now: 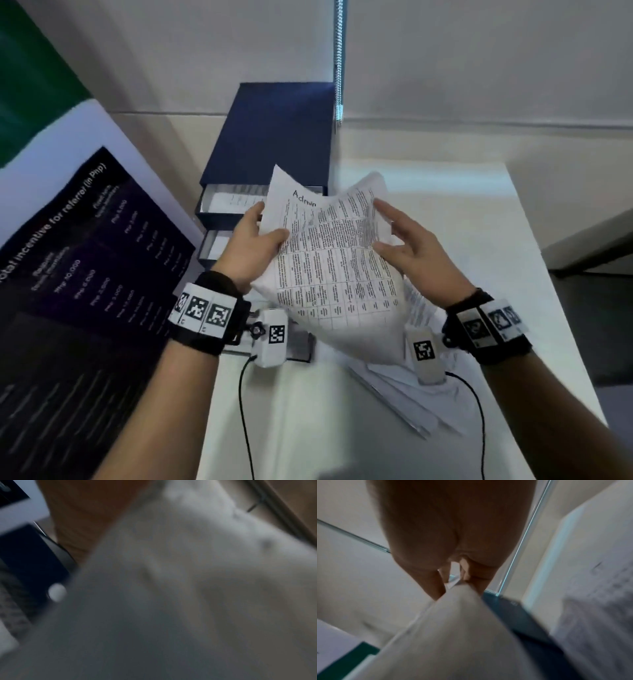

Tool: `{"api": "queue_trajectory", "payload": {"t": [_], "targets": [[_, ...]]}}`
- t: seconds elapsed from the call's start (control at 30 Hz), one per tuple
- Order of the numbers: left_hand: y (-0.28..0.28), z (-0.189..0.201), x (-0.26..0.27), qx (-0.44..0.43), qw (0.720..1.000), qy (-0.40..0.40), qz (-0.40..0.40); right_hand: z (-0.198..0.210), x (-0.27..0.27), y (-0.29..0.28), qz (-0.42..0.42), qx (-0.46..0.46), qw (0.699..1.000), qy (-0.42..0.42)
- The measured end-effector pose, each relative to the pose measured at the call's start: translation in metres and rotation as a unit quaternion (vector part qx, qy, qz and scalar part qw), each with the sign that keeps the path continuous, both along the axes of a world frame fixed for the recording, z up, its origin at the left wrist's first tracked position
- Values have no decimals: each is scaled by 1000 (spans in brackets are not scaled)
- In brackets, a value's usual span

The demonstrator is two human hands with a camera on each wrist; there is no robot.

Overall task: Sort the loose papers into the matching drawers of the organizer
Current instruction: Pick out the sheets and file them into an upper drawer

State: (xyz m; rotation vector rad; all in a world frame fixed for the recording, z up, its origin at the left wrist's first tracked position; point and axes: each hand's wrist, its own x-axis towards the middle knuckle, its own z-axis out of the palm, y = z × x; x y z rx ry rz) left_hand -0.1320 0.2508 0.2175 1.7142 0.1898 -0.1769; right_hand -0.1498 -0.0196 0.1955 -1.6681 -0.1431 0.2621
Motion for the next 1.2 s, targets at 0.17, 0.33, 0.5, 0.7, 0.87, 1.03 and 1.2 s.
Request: {"api": "queue_trajectory", "payload": {"t": [0.17, 0.33, 0.5, 0.7, 0.87, 1.03, 1.2], "targets": [[72, 14, -31, 12, 996, 37, 80, 10, 8, 66, 20, 105, 985, 138], [106, 18, -55, -30, 995, 34, 92, 18, 23, 107, 3, 101, 974, 204], [124, 11, -55, -32, 996, 71, 53, 20, 56, 127, -65, 93, 973, 199], [124, 0, -30, -2, 998, 3, 61, 21, 64, 122, -53, 52, 979, 190], [129, -15, 3, 82, 991, -33, 99, 23, 55, 108, 72, 26, 976, 206], [114, -15, 25, 221, 964, -80, 123, 14, 93, 125, -17, 41, 979, 198], [93, -31, 50, 441, 879, -181, -9, -1, 131, 138, -78, -9, 984, 161]]}}
